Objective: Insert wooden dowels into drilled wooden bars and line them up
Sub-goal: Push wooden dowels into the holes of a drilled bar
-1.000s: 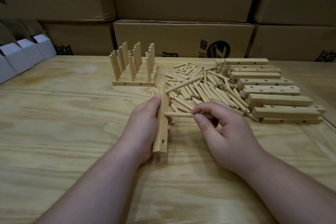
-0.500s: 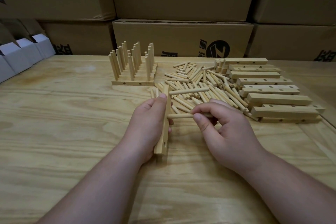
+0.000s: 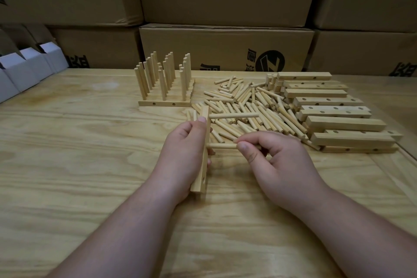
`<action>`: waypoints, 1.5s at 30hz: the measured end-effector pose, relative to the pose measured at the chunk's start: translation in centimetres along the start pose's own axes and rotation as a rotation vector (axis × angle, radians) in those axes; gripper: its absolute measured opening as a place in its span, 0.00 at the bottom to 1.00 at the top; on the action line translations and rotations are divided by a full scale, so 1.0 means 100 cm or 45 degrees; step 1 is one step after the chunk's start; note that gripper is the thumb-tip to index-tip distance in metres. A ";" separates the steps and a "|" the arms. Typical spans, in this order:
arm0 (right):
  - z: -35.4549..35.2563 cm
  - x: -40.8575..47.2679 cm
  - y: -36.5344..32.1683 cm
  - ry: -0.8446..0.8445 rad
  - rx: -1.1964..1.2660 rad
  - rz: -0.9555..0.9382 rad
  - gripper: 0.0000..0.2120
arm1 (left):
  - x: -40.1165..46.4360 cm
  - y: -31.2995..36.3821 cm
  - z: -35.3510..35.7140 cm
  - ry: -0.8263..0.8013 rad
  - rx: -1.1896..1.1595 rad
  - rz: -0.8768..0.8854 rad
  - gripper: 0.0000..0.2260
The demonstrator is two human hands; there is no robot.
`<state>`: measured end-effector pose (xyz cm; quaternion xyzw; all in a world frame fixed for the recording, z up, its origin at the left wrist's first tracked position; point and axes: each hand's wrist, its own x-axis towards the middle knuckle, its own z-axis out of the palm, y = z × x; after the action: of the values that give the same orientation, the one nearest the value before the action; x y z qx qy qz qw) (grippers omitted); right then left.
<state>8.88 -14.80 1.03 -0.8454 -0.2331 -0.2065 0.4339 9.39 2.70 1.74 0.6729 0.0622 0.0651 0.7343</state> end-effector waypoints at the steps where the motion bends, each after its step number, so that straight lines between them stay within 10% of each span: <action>1: 0.000 0.000 0.000 -0.001 0.002 0.004 0.05 | 0.000 0.000 0.000 -0.002 0.000 0.001 0.17; 20: 0.002 -0.001 0.001 0.171 0.294 0.114 0.12 | 0.005 -0.003 -0.001 0.034 -0.063 -0.074 0.17; 32: -0.005 0.012 0.021 0.224 -0.511 0.559 0.02 | 0.018 0.002 -0.015 0.245 -0.753 -0.301 0.15; 45: -0.005 0.013 0.020 0.131 -0.717 0.685 0.04 | 0.022 -0.007 -0.014 0.212 -0.703 -0.230 0.20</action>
<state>10.98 -15.94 0.71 -0.9508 0.0849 -0.1833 0.2349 11.31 4.38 0.93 0.4318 0.1620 0.0689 0.8846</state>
